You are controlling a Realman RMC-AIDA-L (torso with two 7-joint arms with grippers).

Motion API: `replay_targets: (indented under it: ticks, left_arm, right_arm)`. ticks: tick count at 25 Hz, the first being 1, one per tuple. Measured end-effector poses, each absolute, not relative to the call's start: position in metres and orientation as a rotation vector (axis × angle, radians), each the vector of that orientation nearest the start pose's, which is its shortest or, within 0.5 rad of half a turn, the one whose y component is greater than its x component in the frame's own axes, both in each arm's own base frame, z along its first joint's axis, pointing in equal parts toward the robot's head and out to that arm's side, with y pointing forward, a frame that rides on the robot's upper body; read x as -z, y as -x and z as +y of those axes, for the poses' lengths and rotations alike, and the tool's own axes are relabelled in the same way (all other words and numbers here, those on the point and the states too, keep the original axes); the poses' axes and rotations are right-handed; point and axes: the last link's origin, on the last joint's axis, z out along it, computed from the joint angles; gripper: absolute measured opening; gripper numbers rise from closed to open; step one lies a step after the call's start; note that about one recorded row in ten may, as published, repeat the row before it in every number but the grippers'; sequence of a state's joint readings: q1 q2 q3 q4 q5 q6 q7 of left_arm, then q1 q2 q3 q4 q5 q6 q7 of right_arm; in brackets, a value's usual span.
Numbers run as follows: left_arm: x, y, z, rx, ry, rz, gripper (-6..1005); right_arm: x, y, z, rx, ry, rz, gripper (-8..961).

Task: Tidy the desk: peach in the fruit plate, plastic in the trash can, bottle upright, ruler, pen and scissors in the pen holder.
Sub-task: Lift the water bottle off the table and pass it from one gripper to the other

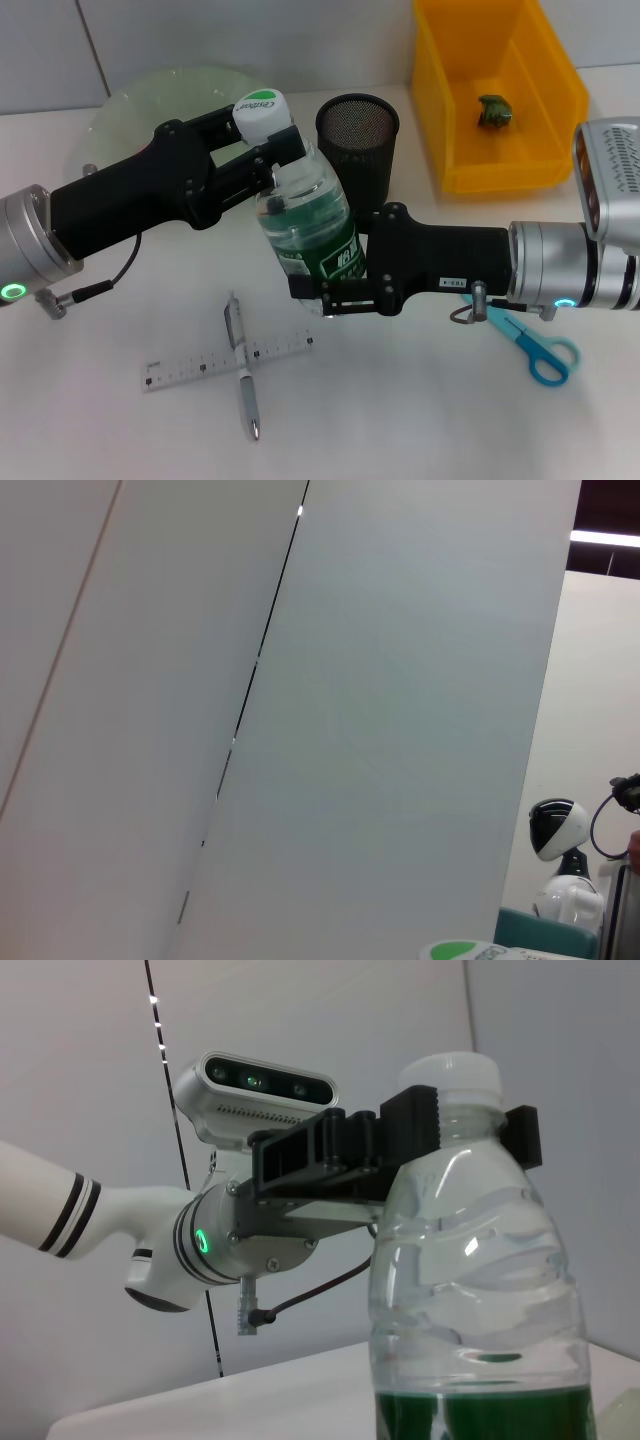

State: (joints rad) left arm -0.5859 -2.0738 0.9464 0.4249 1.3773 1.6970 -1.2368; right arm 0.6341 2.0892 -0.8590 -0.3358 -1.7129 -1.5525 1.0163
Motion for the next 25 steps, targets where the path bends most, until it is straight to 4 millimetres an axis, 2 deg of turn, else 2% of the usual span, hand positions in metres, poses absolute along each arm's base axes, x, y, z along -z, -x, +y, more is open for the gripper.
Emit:
replay_targets:
  ticks: [6, 25]
  left_arm:
    - [0.0081, 0.1932, 0.328, 1.428, 2.594, -0.469, 441]
    - [0.0063, 0.193, 0.3288, 1.424, 2.6, -0.463, 443]
  right_arm:
    - [0.0554, -0.2155, 0.3222, -1.002, 2.792, 0.308, 815]
    - [0.0524, -0.214, 0.3263, -0.989, 2.799, 0.315, 819]
